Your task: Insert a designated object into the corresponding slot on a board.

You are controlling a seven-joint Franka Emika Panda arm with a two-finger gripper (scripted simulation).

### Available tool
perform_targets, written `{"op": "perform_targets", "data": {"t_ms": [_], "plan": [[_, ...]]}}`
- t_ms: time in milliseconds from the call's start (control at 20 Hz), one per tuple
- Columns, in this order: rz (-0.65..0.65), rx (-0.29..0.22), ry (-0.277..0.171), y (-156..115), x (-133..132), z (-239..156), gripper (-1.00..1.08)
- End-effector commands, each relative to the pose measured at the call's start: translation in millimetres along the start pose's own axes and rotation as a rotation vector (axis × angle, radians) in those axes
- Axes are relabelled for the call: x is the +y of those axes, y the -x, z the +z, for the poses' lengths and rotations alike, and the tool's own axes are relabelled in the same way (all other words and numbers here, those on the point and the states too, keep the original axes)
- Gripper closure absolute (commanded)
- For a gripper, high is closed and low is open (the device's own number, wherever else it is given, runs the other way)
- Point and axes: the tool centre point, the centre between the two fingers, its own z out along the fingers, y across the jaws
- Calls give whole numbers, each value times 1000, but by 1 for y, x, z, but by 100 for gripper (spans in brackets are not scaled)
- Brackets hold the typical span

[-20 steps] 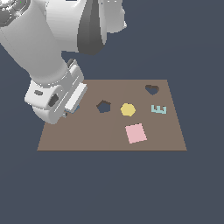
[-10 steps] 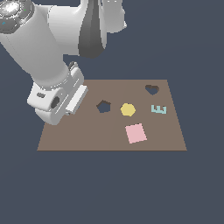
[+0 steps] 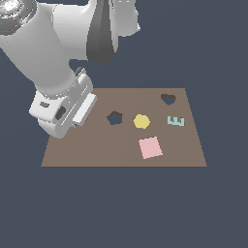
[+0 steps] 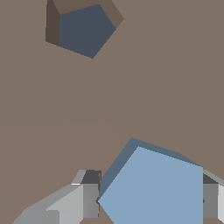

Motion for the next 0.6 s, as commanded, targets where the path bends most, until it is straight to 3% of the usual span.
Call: {"op": "perform_targets", "data": {"t_ms": [0, 300, 550], "plan": [[-1, 0, -1, 0, 0, 0, 108], [-66, 0, 0, -14, -1, 0, 108], [-195, 0, 1, -40, -6, -2, 108]]}}
